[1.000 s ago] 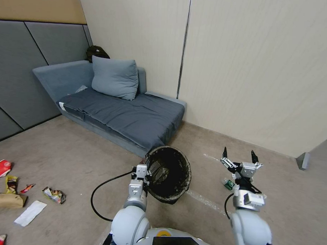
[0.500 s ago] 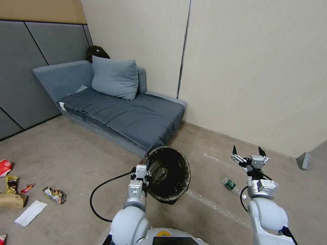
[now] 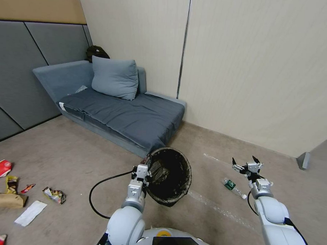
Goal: Pick up the trash bin, then pick up the garbage from the floor and place it into the trash bin.
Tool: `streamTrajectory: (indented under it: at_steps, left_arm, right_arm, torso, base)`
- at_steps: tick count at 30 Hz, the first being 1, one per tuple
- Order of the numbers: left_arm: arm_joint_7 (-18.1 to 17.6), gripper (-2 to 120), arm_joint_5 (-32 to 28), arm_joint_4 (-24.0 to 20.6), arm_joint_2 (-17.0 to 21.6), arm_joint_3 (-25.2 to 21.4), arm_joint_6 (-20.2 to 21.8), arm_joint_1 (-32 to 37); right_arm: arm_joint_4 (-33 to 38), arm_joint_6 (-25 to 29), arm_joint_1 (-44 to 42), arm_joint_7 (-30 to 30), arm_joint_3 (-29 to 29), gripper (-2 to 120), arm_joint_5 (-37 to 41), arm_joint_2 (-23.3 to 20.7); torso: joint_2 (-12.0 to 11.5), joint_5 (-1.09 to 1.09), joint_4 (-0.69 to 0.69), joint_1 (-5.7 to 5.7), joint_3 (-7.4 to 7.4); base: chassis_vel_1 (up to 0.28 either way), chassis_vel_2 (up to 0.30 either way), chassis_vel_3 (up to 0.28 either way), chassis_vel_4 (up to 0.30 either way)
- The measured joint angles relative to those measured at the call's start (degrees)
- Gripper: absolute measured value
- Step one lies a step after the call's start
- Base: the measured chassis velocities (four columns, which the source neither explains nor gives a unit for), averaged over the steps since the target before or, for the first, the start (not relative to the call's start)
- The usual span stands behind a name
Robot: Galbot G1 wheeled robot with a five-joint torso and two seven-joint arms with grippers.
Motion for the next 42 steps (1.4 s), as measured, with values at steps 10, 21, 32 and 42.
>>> streamTrajectory:
  at_steps: [10,21,32,42]
  left_arm:
    - [0.5,1,-0.3,0.1,1.9,-0.8,0.1,-0.9]
    - [1.0,1,-1.8,0.4,4.5,-2.8,0.1,-2.7]
    - [1.0,1,-2.4,0.7,4.7,-3.1,0.2,-3.0]
    - [1.0,1,-2.0,0.9,4.5,-3.1,0.3,-2.6]
  right_arm:
    - [-12.9,7.8,0.3,-7.9,-0.2,100,-0.9,-7.6]
    - [-15.5,9.5,0.8,-10.6,-0.3,100,-1.2,-8.3]
    - [-27.7,15.8,5.4,-24.4,-1.5,100,-3.4,-10.3]
    - [-32.9,17.5,7.9,-27.9,-2.7,100,-4.7,-10.6]
  torso:
    - [0.0,0.00,-0.03,0.00,0.00]
    - [0.0,0.00,-0.01,0.00,0.00]
    - [0.0,-0.02,0.00,0.00,0.00]
    - [0.0,-0.02,-0.01,0.00,0.00]
  base:
    - [0.000,0.000,0.000,0.000]
    - [0.000,0.000,0.000,0.000]
    - [0.000,0.000,0.000,0.000]
    - [0.000,0.000,0.000,0.000]
